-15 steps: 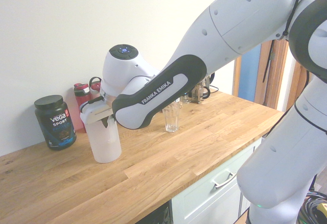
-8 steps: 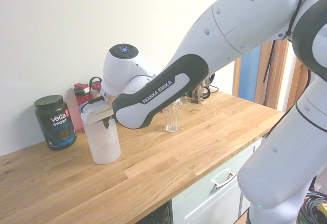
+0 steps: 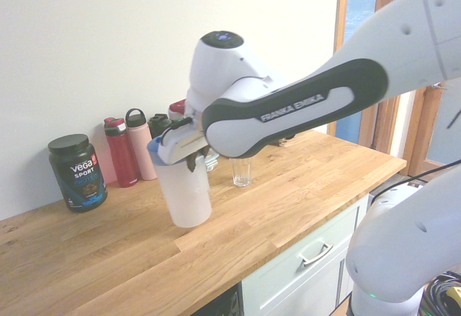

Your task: Pour me some water

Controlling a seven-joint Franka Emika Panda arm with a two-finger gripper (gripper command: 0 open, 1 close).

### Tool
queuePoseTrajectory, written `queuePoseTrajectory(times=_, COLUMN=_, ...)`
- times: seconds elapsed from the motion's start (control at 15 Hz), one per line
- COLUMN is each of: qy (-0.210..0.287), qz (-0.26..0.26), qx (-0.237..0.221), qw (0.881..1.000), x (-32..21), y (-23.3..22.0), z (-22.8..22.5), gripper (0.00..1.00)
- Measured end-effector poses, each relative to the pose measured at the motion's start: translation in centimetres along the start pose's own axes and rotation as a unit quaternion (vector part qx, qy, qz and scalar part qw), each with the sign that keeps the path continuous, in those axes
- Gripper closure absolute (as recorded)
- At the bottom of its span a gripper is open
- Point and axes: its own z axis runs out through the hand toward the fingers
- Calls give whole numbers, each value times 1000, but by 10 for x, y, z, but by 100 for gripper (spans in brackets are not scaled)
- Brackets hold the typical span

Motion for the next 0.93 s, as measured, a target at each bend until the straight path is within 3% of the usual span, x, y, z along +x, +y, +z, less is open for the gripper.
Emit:
queuePoseTrajectory(times=0.47, qy=-74, qz=-64, qx=-34, qw=995, x=38, y=155, z=-63, gripper=100)
queuePoseTrajectory(times=0.67, qy=-79, qz=-87, qx=-47, qw=992, x=76, y=229, z=-60, gripper=100)
queuePoseTrajectory(times=0.93, qy=-70, qz=-140, qx=-77, qw=985, x=127, y=259, z=-29, gripper=100)
